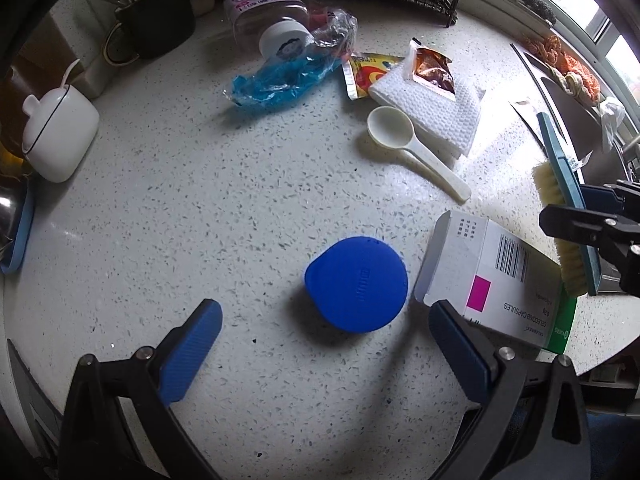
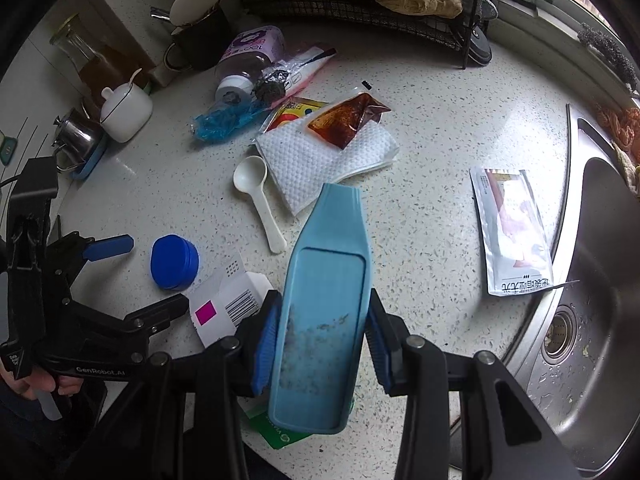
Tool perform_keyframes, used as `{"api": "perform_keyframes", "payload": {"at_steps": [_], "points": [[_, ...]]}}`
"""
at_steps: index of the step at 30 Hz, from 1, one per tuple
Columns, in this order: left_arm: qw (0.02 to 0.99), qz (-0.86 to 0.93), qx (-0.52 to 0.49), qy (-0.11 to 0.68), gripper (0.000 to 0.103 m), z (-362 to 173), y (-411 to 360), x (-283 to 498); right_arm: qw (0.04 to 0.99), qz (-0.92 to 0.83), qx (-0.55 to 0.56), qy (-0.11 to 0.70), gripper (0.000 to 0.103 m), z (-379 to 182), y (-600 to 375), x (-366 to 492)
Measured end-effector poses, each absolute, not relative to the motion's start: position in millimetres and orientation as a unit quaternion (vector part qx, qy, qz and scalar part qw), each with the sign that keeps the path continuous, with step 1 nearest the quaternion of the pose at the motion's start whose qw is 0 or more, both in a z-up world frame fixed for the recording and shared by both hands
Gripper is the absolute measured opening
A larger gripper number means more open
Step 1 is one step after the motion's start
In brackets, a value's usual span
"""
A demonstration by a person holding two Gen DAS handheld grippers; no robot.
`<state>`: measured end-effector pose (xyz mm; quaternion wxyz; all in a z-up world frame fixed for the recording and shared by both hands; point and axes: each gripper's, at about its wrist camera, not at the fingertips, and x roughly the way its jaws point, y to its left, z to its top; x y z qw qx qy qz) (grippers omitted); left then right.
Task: Collect trash
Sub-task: 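Grasp the blue scrub brush with the right gripper while the left gripper grasps the blue cap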
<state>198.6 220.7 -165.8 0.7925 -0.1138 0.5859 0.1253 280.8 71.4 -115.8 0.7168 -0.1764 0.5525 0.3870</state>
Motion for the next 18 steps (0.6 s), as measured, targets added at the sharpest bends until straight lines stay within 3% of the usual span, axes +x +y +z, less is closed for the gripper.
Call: {"api": "perform_keyframes", "payload": {"at_steps": [3, 12, 17, 18], "points": [[0.795, 0.121, -0.113, 0.584, 0.102, -166, 224, 206, 0.714, 0.386, -0.176, 0.557, 0.038, -117, 74, 282], [0.785, 0.132, -0.099, 0.597, 0.080, -171, 228, 227, 0.712, 0.400, -0.152, 0.557, 0.038, -113, 69, 288], [0.791, 0.132, -0.100, 0.588, 0.055, -167, 221, 228, 0.715, 0.403, -0.138, 0.554, 0.038, -111, 65, 293], [0.793, 0.133, -0.100, 0.586, 0.047, -166, 220, 229, 0.714, 0.407, -0.133, 0.554, 0.038, -110, 65, 293]]}}
